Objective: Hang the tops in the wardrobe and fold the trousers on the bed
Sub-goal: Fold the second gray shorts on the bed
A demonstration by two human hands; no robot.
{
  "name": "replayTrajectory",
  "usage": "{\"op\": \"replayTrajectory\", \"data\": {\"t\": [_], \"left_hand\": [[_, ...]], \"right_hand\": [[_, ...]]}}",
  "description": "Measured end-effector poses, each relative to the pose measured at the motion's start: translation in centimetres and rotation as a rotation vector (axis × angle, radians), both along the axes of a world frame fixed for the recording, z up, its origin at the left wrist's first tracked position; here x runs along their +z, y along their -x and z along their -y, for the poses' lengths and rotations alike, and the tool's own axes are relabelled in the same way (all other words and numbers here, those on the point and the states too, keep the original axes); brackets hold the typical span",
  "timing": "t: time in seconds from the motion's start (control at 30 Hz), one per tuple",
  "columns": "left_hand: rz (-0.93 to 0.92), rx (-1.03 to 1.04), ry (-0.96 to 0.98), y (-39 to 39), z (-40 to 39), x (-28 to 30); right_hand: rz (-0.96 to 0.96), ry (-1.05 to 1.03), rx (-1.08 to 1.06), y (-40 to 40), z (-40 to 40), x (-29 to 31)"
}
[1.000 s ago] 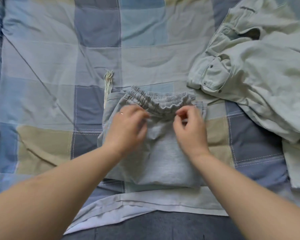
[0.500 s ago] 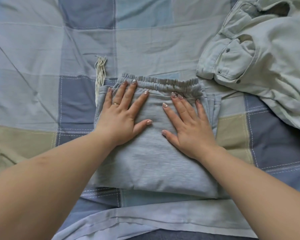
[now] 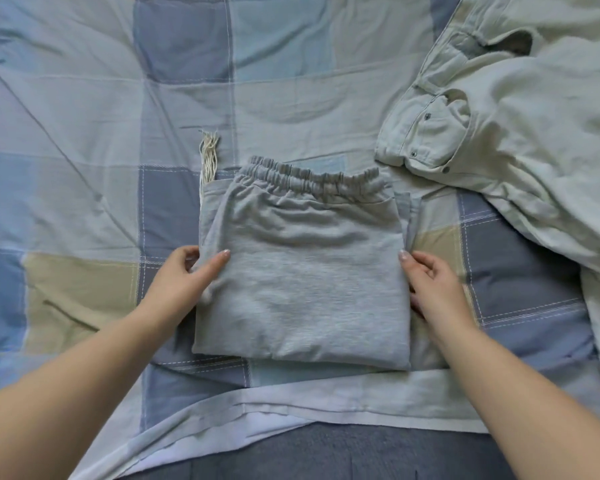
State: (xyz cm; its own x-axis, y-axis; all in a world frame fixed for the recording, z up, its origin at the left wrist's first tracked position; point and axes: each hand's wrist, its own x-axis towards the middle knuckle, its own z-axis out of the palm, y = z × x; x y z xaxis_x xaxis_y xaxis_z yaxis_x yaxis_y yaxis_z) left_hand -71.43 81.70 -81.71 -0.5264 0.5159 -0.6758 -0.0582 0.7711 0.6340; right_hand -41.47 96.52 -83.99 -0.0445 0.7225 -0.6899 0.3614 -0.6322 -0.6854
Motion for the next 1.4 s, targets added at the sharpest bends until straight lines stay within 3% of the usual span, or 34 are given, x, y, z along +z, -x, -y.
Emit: {"op": "replayTrajectory", "data": {"t": [0.1,0.17,0.43,0.8,1.1,1.4], "left_hand": [[0.267,-0.034,0.02,-0.2,-1.6,0.1],[0.343,-0.045,0.012,-0.7,-2.6,0.2],[0.251,0.019,-0.16,-3.8,-2.6,3.3],[0.322,-0.058,-0.275,-6.1,2.9,21.4],[0.448,-0.454,-0.343,-10.1,10.8,39.7],[0.604,-0.923,-0.295,-21.4,18.3,49.4]], "right_hand": [[-0.041,0.108,0.055,1.7,-0.2,0.0],[-0.122,0.182,0.109,2.3,-0.1,0.0],[-0.225,0.104,0.08,0.8,1.4,3.6],[-0.297,-0.022,-0.029,-4.1,8.5,25.2],[-0.394,-0.118,-0.352,-10.9,26.5,44.9],[-0.385,-0.294,-0.817,-18.7,47.4,53.6]]}}
